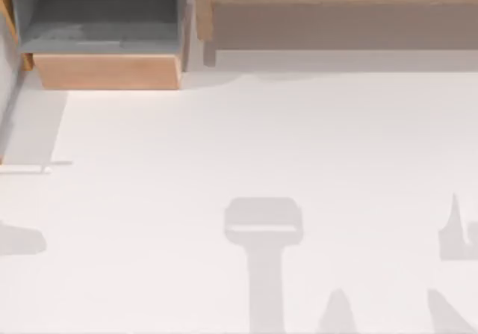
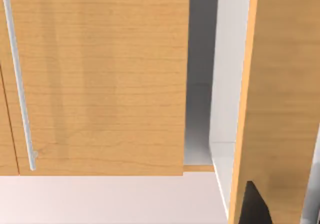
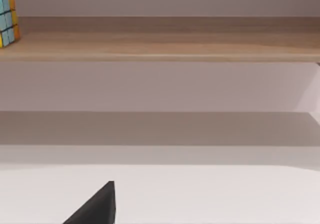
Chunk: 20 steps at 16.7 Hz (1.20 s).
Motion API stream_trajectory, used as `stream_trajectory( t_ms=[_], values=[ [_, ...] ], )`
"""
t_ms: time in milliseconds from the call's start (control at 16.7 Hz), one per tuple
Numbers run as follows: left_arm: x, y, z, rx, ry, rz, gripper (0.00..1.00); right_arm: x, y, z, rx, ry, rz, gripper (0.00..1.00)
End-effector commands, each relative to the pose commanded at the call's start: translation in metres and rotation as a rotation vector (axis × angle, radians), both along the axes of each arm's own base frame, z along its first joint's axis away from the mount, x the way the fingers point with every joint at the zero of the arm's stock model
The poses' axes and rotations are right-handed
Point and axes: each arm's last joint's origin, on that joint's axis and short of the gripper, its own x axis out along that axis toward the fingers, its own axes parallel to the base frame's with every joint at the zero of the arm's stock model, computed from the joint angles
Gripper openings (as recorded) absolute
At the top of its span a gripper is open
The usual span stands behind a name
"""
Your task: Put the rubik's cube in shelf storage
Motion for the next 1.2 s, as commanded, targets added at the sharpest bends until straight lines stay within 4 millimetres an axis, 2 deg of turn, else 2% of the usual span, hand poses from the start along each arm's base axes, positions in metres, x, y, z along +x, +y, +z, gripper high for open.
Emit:
stream_trajectory(
  t_ms=[600,720,1020,1200],
  values=[
    [0.000,0.001,-0.004,-0.014,0.016,0.004,0.00,0.000,0.000,0.000,0.000,0.000,0.000,1.00],
    [0.010,0.003,-0.004,-0.004,0.015,0.013,0.00,0.000,0.000,0.000,0.000,0.000,0.000,1.00],
    [0.055,0.001,-0.005,-0.016,0.018,0.005,0.00,0.000,0.000,0.000,0.000,0.000,0.000,1.00],
    [0.063,-0.001,-0.004,-0.016,0.016,0.002,0.00,0.000,0.000,0.000,0.000,0.000,0.000,1.00]
  ],
)
